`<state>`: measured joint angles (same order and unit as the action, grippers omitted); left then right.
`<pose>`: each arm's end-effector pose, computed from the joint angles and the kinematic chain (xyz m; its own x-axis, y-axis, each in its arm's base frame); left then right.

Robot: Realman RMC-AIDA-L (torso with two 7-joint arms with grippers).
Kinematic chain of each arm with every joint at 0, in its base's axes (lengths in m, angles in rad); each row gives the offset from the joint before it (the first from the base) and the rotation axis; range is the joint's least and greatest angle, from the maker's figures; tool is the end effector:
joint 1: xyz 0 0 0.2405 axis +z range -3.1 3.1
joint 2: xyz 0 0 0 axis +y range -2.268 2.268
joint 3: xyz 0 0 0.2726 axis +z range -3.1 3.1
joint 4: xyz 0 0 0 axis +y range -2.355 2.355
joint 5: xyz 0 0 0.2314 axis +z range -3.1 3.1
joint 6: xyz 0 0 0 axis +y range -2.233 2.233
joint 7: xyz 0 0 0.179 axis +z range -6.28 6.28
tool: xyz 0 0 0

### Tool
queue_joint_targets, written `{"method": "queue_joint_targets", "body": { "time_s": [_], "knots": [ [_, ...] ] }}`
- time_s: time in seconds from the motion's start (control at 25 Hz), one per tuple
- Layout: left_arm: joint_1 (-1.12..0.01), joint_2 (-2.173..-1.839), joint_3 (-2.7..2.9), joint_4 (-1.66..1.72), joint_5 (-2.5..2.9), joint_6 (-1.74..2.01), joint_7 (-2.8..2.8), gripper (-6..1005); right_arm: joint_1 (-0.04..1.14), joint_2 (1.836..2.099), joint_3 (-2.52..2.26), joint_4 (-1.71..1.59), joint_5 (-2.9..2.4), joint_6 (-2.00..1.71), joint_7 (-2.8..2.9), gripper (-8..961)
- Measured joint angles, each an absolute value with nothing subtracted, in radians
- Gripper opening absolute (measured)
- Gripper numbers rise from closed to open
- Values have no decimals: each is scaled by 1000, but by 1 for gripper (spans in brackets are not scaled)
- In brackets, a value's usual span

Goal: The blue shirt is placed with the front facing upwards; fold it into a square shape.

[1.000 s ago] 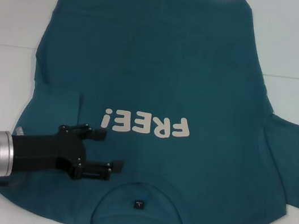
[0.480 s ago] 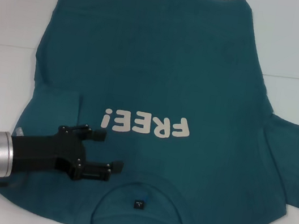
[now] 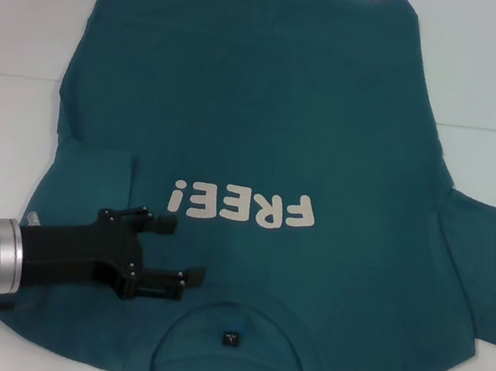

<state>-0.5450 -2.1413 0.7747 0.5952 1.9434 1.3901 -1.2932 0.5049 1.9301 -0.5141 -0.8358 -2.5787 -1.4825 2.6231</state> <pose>-0.2623 0.3735 -0.0836 0.8082 0.3118 0.4995 0.4520 -0.8723 -0.1868 0.3988 0.3613 0.0703 -0.0847 -0.9077 -0.4109 -0.9668 0.1746 -0.1866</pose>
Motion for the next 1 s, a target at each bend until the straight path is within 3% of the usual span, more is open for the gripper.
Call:
{"method": "queue_joint_targets", "body": {
  "time_s": [1.0],
  "knots": [
    [-547,-2144,775,592,1943,1383,-1284,922,514,1963,-510,-769,-2541,-1396,2600,752]
  ]
}}
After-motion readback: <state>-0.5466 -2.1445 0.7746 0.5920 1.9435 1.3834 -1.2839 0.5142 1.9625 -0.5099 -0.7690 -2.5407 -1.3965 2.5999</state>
